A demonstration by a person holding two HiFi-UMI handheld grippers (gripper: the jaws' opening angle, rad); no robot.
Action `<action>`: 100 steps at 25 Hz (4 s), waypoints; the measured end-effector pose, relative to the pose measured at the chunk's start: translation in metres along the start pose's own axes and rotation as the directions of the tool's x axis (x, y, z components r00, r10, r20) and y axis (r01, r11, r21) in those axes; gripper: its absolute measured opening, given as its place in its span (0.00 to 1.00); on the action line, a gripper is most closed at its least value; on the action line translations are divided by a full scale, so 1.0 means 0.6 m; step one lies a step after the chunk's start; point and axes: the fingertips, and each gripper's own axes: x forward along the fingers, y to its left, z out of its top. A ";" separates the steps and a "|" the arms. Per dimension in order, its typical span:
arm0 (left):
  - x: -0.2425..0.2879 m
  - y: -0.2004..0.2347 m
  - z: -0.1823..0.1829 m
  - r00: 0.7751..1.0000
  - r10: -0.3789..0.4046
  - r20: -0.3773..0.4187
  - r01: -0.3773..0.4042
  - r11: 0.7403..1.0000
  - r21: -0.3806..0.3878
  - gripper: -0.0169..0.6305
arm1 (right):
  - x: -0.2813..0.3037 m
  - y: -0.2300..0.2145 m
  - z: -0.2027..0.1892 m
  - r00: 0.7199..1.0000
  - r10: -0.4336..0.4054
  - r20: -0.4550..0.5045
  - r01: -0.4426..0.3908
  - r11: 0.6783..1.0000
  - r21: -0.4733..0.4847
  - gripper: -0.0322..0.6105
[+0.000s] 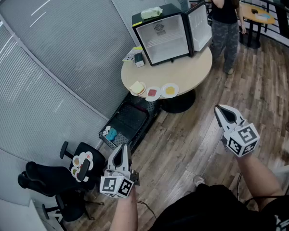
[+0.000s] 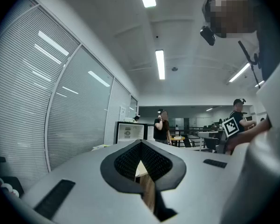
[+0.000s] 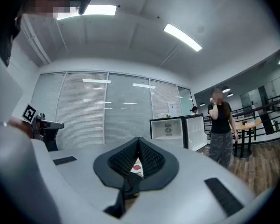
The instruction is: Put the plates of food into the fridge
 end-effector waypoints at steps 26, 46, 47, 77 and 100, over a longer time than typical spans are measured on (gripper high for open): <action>0.248 0.257 -0.003 0.999 -0.019 0.045 0.016 0.998 0.056 0.03 | 0.363 -0.022 -0.102 0.998 -0.017 -0.057 0.021 0.997 0.071 0.05; 0.585 0.485 -0.022 0.923 -0.385 0.020 0.384 0.922 0.055 0.03 | 0.599 -0.033 -0.247 0.923 -0.319 -0.215 0.361 0.912 0.194 0.05; 0.596 0.481 -0.026 0.914 -0.406 0.015 0.405 0.913 0.058 0.03 | 0.602 -0.033 -0.259 0.922 -0.313 -0.225 0.360 0.909 0.210 0.05; 0.780 0.454 -0.106 0.837 -0.521 -0.170 0.542 0.831 0.122 0.03 | 0.715 -0.165 -0.701 0.810 -0.367 -0.458 0.563 0.268 0.782 0.45; 0.909 0.445 -0.102 0.866 -0.461 -0.195 0.479 0.876 0.053 0.03 | 0.786 -0.233 -0.600 0.893 -0.295 -0.339 0.381 0.098 0.919 0.08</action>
